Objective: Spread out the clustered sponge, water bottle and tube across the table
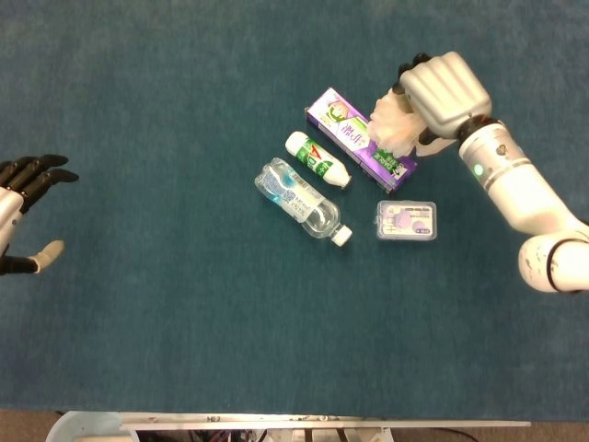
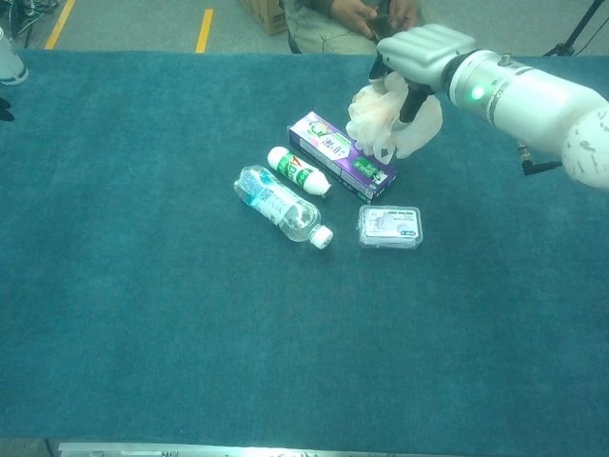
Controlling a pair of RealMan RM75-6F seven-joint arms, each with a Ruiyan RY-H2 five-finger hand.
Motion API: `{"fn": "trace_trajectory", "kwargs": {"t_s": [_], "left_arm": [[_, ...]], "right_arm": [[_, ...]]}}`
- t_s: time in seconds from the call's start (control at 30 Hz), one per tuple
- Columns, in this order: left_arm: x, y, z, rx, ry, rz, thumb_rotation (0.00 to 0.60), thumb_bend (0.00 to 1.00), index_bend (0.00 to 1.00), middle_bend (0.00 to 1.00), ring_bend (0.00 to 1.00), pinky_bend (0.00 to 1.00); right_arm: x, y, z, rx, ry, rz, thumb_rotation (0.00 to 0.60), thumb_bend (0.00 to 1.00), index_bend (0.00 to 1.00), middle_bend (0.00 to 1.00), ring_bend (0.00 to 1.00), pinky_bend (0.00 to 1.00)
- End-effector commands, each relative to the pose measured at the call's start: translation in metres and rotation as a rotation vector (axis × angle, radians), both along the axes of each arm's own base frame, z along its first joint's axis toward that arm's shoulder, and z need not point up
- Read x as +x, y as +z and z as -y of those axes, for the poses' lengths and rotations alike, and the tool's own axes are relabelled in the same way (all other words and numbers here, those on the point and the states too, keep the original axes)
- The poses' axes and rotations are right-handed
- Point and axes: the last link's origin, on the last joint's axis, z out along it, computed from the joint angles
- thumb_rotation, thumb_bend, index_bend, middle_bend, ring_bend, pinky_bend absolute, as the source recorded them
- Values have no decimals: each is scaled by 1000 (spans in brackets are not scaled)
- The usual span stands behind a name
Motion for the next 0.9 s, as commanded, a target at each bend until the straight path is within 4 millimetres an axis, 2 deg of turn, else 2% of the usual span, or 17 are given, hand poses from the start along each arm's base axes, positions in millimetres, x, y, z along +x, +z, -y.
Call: {"fn": "trace_trajectory", "kwargs": {"t_s": [0.03, 0.1, 0.2, 0.23, 0.3, 0.57, 0.9], "left_arm": [[-1, 0, 0, 2, 3, 0, 600, 271, 191, 140, 131, 180], [-1, 1, 0, 3, 4, -1, 600, 271, 190, 140, 131, 180], [-1, 0, -2, -3, 2, -3, 600, 271, 190, 139, 112, 178], [0, -1, -2, -5, 0, -3, 600, 270, 190, 139, 101, 175], [1, -3, -5, -12, -4, 0, 600, 270, 186, 138, 92, 171], [10, -15, -14, -65, -41, -4, 600, 271, 176, 129, 80, 168], [22, -38, -25, -129, -131, -2, 600, 271, 171, 130, 79, 168]], "right_arm": [[3, -2, 4, -14, -13, -14, 600, 173, 616, 407, 277, 468], [5, -3, 3, -3, -18, -15, 600, 174, 445, 352, 219, 374], [8, -3, 0, 9, -8, -20, 600, 174, 189, 240, 149, 297], [10, -3, -2, 15, -6, -12, 600, 174, 118, 194, 123, 280], [14, -1, -5, 23, 7, 9, 600, 174, 47, 140, 88, 260], [25, 21, -22, 26, 59, 122, 600, 174, 19, 126, 76, 254], [16, 63, -44, 8, 86, 204, 600, 174, 19, 141, 75, 254]]}}
